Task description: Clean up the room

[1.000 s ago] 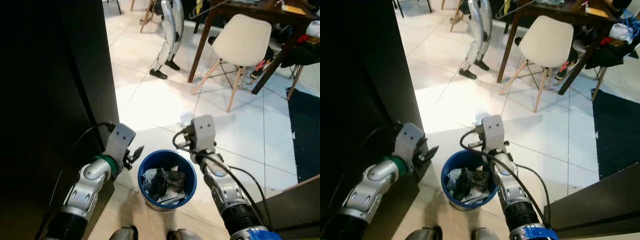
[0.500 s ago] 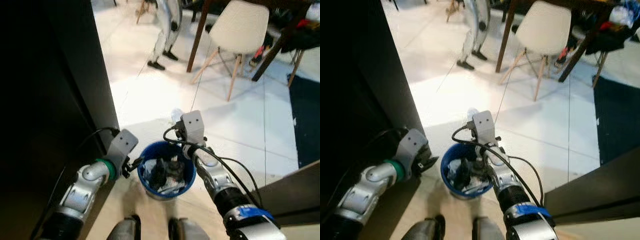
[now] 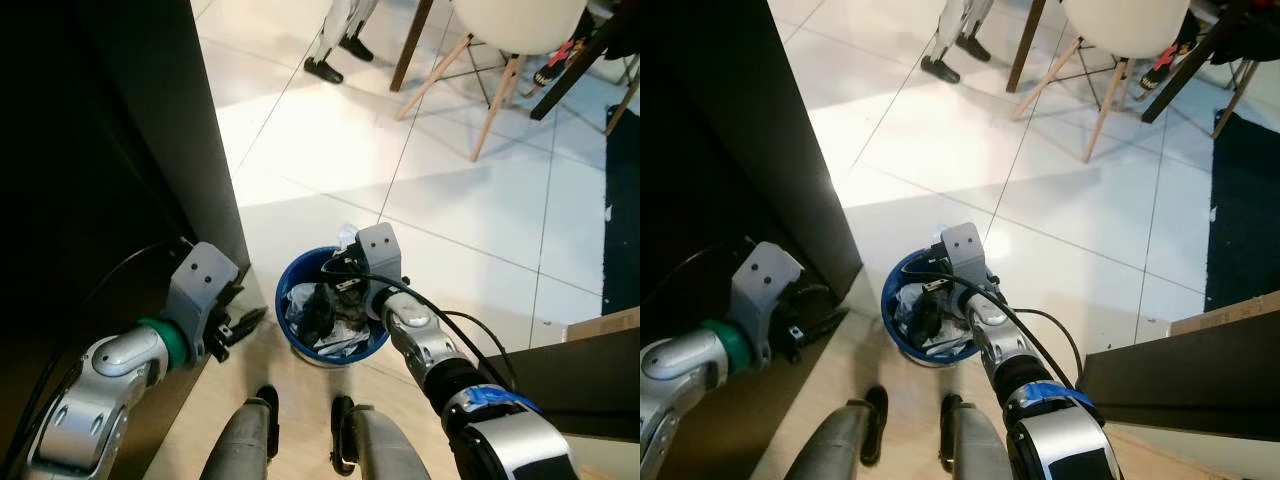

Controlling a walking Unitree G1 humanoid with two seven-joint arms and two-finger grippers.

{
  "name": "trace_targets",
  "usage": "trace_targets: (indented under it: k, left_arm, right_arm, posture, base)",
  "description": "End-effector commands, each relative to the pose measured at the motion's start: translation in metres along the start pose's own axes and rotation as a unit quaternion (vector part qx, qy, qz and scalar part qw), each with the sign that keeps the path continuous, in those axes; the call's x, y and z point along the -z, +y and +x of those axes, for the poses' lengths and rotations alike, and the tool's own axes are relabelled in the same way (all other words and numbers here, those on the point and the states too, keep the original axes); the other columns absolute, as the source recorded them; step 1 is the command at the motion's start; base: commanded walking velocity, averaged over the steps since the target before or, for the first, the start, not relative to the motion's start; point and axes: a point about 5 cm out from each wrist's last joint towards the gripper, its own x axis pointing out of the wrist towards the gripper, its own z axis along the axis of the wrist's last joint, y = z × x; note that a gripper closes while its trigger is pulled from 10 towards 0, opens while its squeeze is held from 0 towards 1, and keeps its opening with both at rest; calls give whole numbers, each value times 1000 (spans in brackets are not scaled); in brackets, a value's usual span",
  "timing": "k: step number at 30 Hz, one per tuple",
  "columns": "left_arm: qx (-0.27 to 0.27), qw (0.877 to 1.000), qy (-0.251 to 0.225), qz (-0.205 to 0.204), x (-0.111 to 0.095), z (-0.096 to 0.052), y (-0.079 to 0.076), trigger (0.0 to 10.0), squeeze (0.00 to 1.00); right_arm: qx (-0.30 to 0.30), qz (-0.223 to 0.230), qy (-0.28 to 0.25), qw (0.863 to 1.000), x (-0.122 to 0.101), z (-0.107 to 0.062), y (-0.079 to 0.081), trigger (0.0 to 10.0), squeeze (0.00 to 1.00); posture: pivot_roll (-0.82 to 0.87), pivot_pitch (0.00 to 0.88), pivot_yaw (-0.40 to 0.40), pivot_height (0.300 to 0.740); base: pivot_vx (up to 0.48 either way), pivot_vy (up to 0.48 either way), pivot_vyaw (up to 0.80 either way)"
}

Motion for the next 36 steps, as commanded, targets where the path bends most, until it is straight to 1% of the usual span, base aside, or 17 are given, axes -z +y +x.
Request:
trace_targets:
  k: [1, 2, 3, 5, 6, 7, 9, 10, 14, 18, 19, 22, 23, 32, 34, 36]
  left_arm:
    - [32, 999, 8, -9, 2, -1, -14, 10000, 0]
    - [38, 999, 3, -8, -2, -2, -19, 10000, 0]
    - [39, 999, -3, -8, -7, -3, -22, 10000, 0]
    - [39, 999, -3, -8, -7, -3, -22, 10000, 0]
    - [37, 999, -7, -7, -11, -4, -23, 10000, 0]
    - [34, 999, -11, -4, -15, -5, -22, 10000, 0]
    - [32, 999, -10, -2, -17, -7, -22, 10000, 0]
    - [30, 999, -9, -2, -18, -8, -21, 10000, 0]
    - [27, 1000, -2, -3, -20, -11, -19, 10000, 0]
    - [24, 1000, 0, -5, -21, -10, -20, 10000, 0]
    - [23, 1000, 1, -6, -22, -9, -20, 10000, 0]
    - [22, 1000, 1, -7, -22, -8, -20, 10000, 0]
    - [21, 1000, -1, -8, -23, -6, -19, 10000, 0]
    - [21, 1000, -4, -10, -24, 0, -18, 10000, 0]
    - [17, 1000, -6, -12, -24, 3, -18, 10000, 0]
    - [12, 1000, -8, -11, -24, 4, -17, 10000, 0]
  right_arm:
    - [5, 8, 26, 1000, 15, -4, 0, 10000, 0]
    - [8, 1, 31, 999, 16, -4, -1, 10000, 0]
    - [13, -6, 32, 999, 16, -4, -2, 10000, 349]
    - [13, -6, 32, 999, 16, -4, -2, 10000, 349]
    - [23, -19, 26, 999, 12, -3, -5, 10000, 733]
    - [35, -27, 18, 999, 7, -2, -9, 10000, 882]
    - [43, -31, 11, 999, 4, -1, -12, 10000, 882]
    - [49, -32, 6, 998, 1, -1, -14, 10000, 1000]
    - [51, -28, 1, 998, -3, 0, -17, 10000, 1000]
    - [52, -24, -1, 998, -4, 1, -18, 10000, 1000]
    - [53, -22, -3, 998, -4, 0, -19, 10000, 106]
    - [53, -21, -4, 998, -4, 0, -19, 10000, 106]
    - [55, -21, -6, 998, -4, 0, -20, 10000, 0]
    - [54, -27, -1, 998, 0, -2, -23, 10000, 0]
    - [64, -21, -17, 998, -3, -4, -27, 10000, 0]
    - [65, -11, -36, 997, -6, -4, -27, 10000, 0]
  posture:
    - [237, 364, 20, 740]
    - [248, 372, 28, 740]
    - [254, 375, 29, 740]
    - [254, 375, 29, 740]
    - [257, 377, 30, 740]
    - [260, 377, 29, 740]
    - [260, 377, 29, 740]
    - [260, 377, 30, 740]
    - [257, 376, 30, 740]
    - [251, 367, 29, 740]
    - [242, 361, 28, 740]
    - [242, 361, 28, 740]
    - [225, 349, 24, 740]
    - [203, 326, 14, 740]
    - [198, 317, 12, 740]
    - [186, 304, 7, 740]
  base:
    - [0, 0, 0]
    - [0, 0, 0]
    - [0, 0, 0]
    - [0, 0, 0]
    - [0, 0, 0]
    - [0, 0, 0]
    - [0, 0, 0]
    - [0, 0, 0]
    - [0, 0, 0]
    - [0, 0, 0]
    - [0, 0, 0]
    - [0, 0, 0]
    - [0, 0, 0]
    - [0, 0, 0]
    - [0, 0, 0]
    - [0, 0, 0]
